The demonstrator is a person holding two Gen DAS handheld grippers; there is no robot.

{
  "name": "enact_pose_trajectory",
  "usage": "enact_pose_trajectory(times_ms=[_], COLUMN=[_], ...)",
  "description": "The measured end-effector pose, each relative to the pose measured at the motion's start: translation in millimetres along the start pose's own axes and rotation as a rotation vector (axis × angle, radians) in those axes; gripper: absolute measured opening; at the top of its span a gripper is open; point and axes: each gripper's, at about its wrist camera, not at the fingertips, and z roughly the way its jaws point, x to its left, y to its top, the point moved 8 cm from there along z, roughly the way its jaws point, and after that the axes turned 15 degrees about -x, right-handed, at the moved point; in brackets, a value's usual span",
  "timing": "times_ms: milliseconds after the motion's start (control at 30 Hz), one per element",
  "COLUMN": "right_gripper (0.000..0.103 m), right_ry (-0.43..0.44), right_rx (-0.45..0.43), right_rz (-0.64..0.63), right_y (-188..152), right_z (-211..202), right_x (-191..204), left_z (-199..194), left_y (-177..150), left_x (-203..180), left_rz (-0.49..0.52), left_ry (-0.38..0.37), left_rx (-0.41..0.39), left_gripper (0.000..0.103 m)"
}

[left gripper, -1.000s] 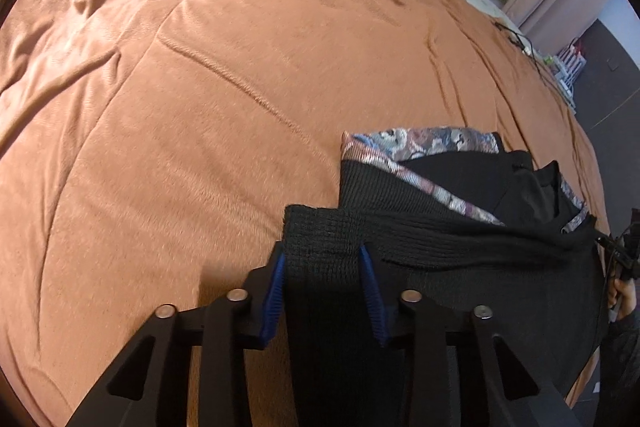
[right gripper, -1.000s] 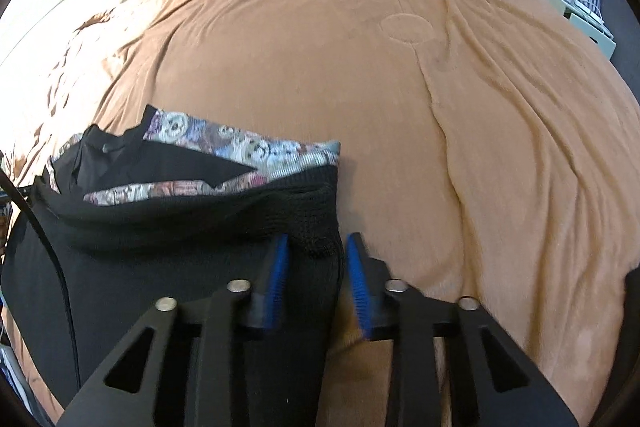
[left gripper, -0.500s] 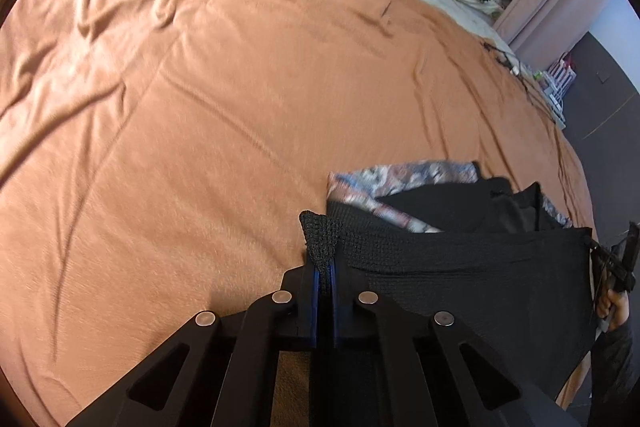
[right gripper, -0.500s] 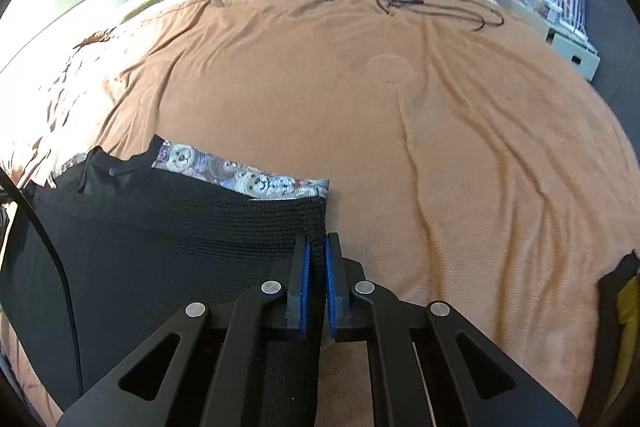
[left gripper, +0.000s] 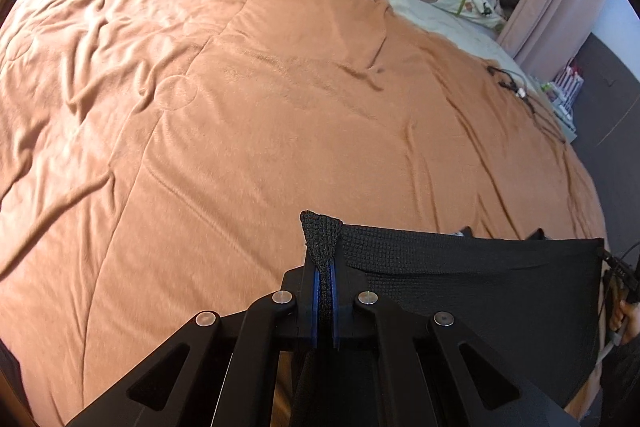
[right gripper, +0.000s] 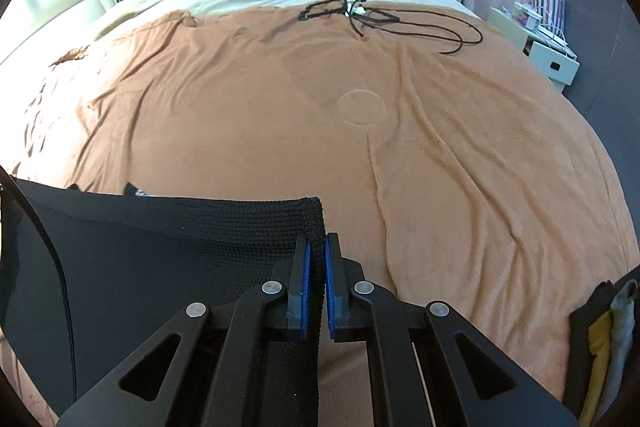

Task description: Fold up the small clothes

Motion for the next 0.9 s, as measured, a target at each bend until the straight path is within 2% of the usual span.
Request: enact_pose_trajectory(times_ms=[333, 367, 400, 500, 533, 567, 600, 633, 900], right_gripper=[0.003, 0.003, 0.004, 0.028, 0.05, 0.062, 0.062, 0.062, 0.062], right_ry=[-0.038, -0.036, -0.045, -0.074, -0.057, -0.051, -0.054, -0.049, 0.026], right_rx=[0.056, 0.064, 0.077, 0.083, 0.082, 0.072, 0.061, 0.057, 0.059], right_rz=[-0.03, -0.03, -0.026, 0.029, 0.056, 0.068, 0.066, 0.068, 0.119], right_y=[1.6, 1.7, -0.2, -0.9, -0.9, -0.4, 0.7, 0.0, -17.7], right_z=[50.1, 54.7, 58.4, 59.1, 56.1, 50.7, 47.3, 39.9, -19.8], right_x=[1.2, -0.1, -0.6, -11.1, -13.2, -15.4, -17.5, -18.8, -20.7], left_z=[50.0, 55.9, 62.5, 61.2, 57.6, 52.6, 46.3, 39.0, -19.2], left_y=[-5.8, -8.4, -13.0, -18.9, -19.6, -20.3, -20.9, -21.4, -35.3], left_x=[14.3, 16.3, 19.5, 23.5, 23.1, 22.5, 22.3, 22.6, 22.6], left_rz=[0.013, 0.003, -0.017, -0.041, -0.036, -0.03, -0.028, -0.027, -0.078], left_ry=[0.061, 0.066, 0.079, 0.096, 0.096, 0.094, 0.088, 0.084, 0.054], left_rx=[0.057, 0.075, 0.105, 0.128, 0.129, 0.129, 0.124, 0.116, 0.09], left_gripper=[0.004, 0.005, 0.01, 0.022, 0.03, 0.035, 0.043, 0.047, 0.047])
